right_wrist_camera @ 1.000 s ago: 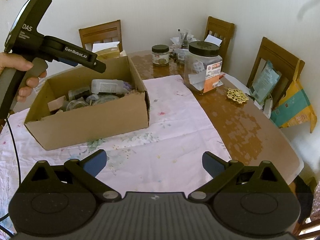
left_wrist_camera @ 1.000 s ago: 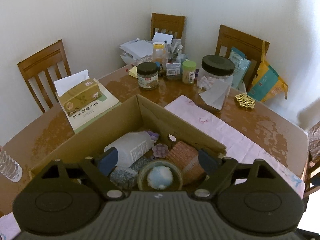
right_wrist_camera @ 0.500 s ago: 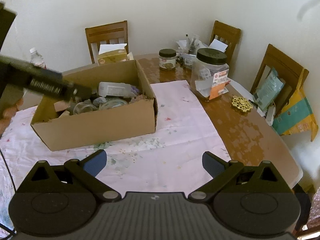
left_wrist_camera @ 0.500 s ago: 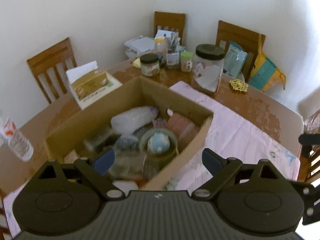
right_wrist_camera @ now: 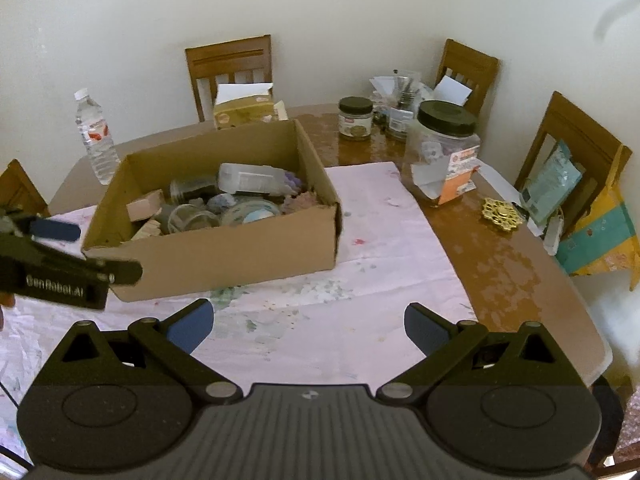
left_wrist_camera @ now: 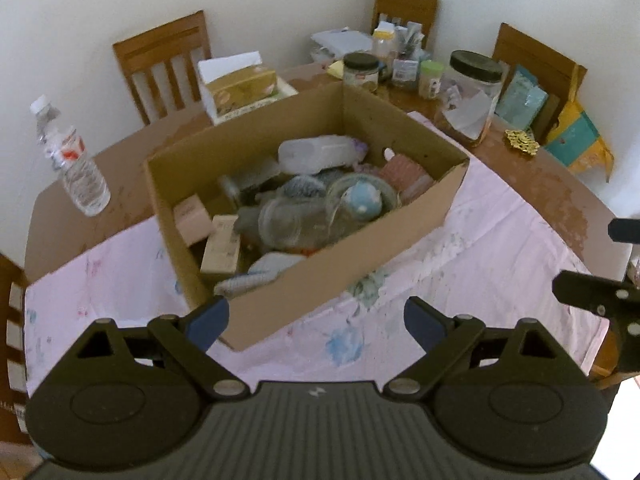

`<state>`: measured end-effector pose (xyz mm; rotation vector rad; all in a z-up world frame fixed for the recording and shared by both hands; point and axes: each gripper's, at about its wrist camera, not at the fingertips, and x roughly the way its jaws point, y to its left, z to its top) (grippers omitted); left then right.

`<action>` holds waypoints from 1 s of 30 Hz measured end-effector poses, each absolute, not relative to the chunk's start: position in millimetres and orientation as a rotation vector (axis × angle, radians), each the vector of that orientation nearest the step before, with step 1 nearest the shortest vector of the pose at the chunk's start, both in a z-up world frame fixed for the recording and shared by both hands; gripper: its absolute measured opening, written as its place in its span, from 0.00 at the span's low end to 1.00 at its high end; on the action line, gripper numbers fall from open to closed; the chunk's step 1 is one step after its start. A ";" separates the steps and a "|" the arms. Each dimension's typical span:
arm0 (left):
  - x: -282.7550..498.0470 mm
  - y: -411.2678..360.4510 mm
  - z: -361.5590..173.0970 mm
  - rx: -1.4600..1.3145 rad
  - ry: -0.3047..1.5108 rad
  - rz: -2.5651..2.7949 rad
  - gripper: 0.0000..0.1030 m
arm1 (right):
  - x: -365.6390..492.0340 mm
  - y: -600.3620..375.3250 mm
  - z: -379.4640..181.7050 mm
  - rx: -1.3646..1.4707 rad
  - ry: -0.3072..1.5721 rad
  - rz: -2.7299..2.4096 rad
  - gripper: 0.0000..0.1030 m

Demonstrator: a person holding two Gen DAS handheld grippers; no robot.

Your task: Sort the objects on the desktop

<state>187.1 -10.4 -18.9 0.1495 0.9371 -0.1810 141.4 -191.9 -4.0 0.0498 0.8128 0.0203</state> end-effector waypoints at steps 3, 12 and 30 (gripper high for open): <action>182.0 -8.2 -17.3 0.148 0.943 -0.152 0.92 | 143.9 -185.4 -2.2 0.044 0.814 0.039 1.00; 172.4 -1.2 -15.3 0.104 0.957 -0.092 0.92 | 151.1 -170.1 5.5 0.025 0.819 0.100 1.00; 170.5 0.1 -10.7 0.081 0.963 -0.081 0.92 | 156.9 -160.8 14.7 0.000 0.825 0.142 1.00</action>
